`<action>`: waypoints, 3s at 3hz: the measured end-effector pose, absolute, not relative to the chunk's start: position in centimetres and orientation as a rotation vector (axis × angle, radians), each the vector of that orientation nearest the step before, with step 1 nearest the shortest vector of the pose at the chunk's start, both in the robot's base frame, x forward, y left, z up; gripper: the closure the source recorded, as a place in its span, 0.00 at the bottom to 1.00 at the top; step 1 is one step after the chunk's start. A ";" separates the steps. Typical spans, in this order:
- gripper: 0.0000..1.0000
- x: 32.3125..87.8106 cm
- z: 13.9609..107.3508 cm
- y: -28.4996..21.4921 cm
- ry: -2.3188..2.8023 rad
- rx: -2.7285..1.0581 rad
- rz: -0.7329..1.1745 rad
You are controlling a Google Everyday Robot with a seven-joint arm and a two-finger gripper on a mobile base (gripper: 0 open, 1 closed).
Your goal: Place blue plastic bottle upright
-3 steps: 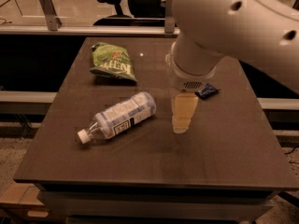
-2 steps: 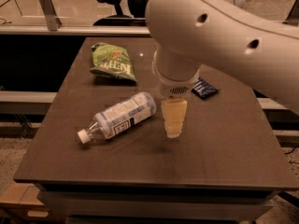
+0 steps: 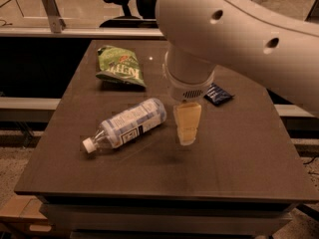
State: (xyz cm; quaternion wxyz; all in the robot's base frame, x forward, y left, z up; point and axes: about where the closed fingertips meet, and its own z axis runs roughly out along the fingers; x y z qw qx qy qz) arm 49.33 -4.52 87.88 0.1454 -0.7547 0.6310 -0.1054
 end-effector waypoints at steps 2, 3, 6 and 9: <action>0.00 50.8 88.0 -4.5 1.797 -2.215 -0.278; 0.00 51.1 87.8 -3.8 1.759 -2.257 -0.230; 0.00 48.8 86.7 3.6 1.538 -2.394 0.023; 0.00 46.4 84.4 8.3 1.593 -2.383 0.058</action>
Offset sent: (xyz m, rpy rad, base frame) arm 0.0252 -0.0004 -0.0027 -0.0059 0.0474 0.0416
